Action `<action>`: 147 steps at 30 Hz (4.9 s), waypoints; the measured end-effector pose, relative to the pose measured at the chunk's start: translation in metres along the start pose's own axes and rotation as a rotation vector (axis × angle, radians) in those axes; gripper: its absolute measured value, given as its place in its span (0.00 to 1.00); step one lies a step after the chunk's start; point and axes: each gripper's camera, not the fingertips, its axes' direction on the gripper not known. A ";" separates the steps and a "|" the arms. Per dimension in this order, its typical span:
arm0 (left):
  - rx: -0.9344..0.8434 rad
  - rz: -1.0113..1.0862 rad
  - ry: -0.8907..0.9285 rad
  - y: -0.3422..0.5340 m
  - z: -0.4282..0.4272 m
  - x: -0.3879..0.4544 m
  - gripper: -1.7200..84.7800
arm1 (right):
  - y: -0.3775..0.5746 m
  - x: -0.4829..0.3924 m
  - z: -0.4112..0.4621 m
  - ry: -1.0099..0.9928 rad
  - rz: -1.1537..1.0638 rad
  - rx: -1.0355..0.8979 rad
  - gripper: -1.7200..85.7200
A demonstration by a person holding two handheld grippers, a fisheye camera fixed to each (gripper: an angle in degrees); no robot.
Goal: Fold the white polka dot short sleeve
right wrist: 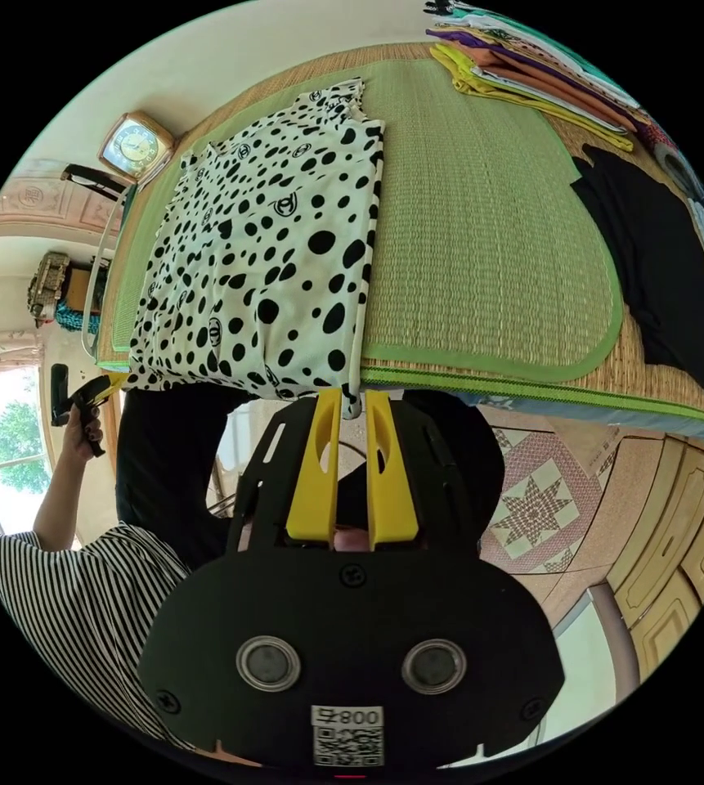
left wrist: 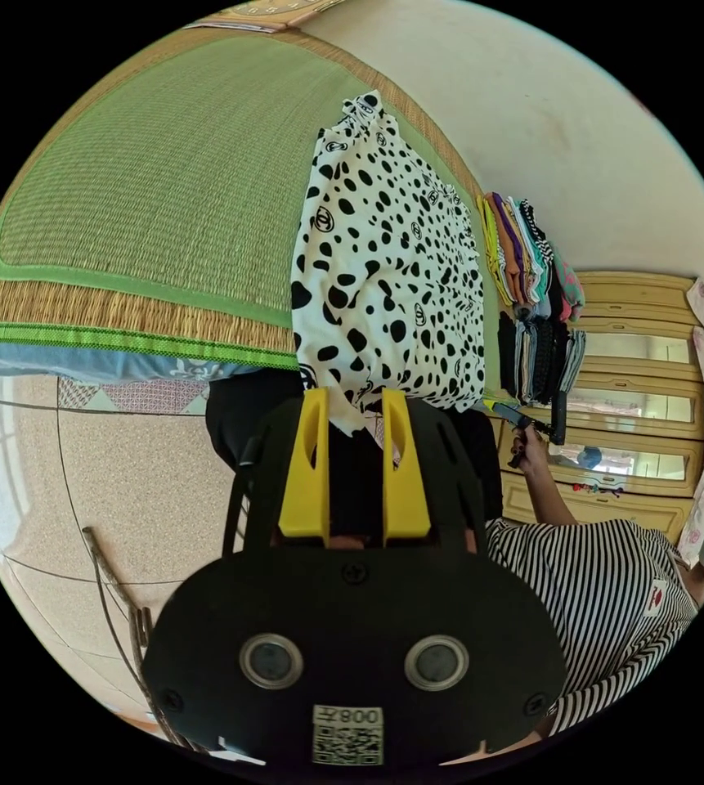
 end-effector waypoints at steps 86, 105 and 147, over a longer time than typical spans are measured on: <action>0.089 0.132 0.400 0.148 -0.047 -0.075 0.03 | 0.109 0.260 -0.032 -0.873 0.048 0.105 0.03; 0.094 0.086 0.436 0.183 -0.066 -0.091 0.03 | 0.159 0.258 -0.015 -0.864 0.079 0.115 0.03; 0.242 0.126 0.495 -0.148 -0.155 -0.022 0.03 | -0.052 0.209 -0.124 -0.853 0.008 0.342 0.03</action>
